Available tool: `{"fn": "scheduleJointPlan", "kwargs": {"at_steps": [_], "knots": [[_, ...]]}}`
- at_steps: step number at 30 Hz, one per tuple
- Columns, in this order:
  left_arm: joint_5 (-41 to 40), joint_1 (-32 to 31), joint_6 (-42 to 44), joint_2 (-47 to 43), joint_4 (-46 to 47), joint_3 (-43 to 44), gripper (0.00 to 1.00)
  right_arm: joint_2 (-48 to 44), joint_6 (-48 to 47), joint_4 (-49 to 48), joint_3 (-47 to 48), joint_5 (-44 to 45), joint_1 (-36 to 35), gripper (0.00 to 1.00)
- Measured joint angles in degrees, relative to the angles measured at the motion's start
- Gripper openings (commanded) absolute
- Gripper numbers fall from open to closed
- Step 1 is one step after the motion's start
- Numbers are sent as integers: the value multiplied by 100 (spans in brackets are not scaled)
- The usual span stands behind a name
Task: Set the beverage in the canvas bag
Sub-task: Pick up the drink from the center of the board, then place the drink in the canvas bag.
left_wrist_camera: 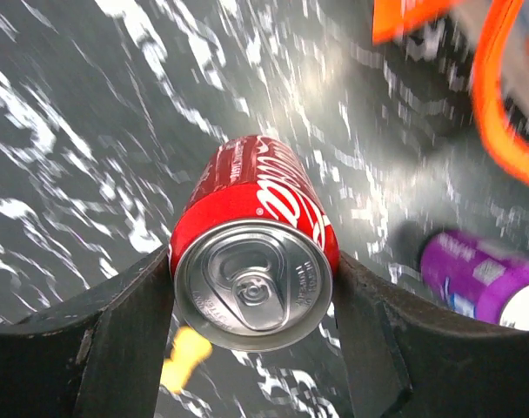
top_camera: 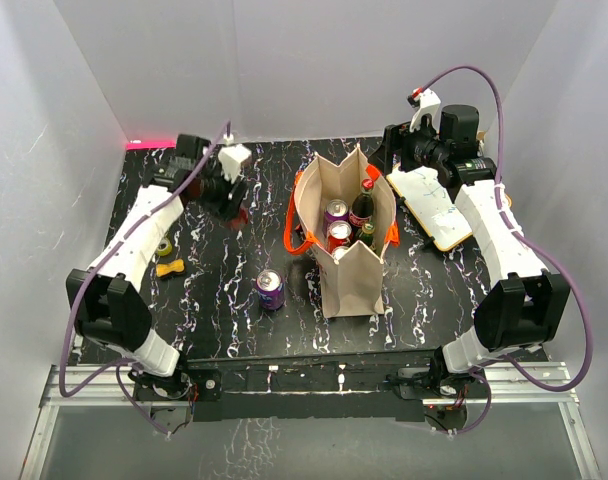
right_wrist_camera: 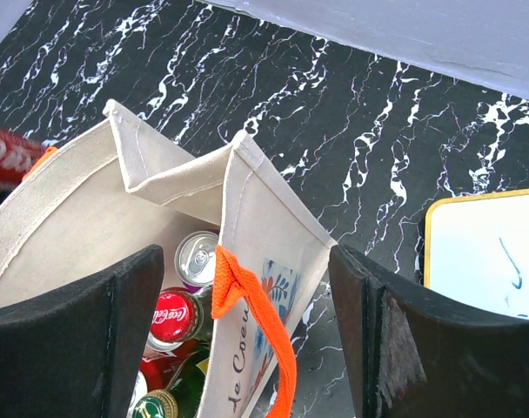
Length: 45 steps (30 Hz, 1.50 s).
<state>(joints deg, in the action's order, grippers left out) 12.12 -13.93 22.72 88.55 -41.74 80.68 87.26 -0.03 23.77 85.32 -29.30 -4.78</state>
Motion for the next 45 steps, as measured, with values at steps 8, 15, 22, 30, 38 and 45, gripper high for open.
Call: {"fn": "scheduleJointPlan", "kwargs": {"at_steps": [8,15,22,30,38,45], "knots": [[428,-83,-413,474,354,2159,0,44,-7,-2,2,-138,0,76],[885,-933,-603,1353,490,3860,0,190,-9,0,2,-256,0,70],[1563,-1661,-680,1971,409,4074,0,229,-9,4,2,-284,-11,57],[1823,-1873,-708,2083,358,4074,0,225,-9,-4,-197,-422,-11,49],[1683,-1939,-686,2085,393,4074,0,219,-4,-7,-426,-520,-24,49],[1746,-2041,-667,2085,393,4035,0,205,9,-7,-426,-511,-39,29]]}}
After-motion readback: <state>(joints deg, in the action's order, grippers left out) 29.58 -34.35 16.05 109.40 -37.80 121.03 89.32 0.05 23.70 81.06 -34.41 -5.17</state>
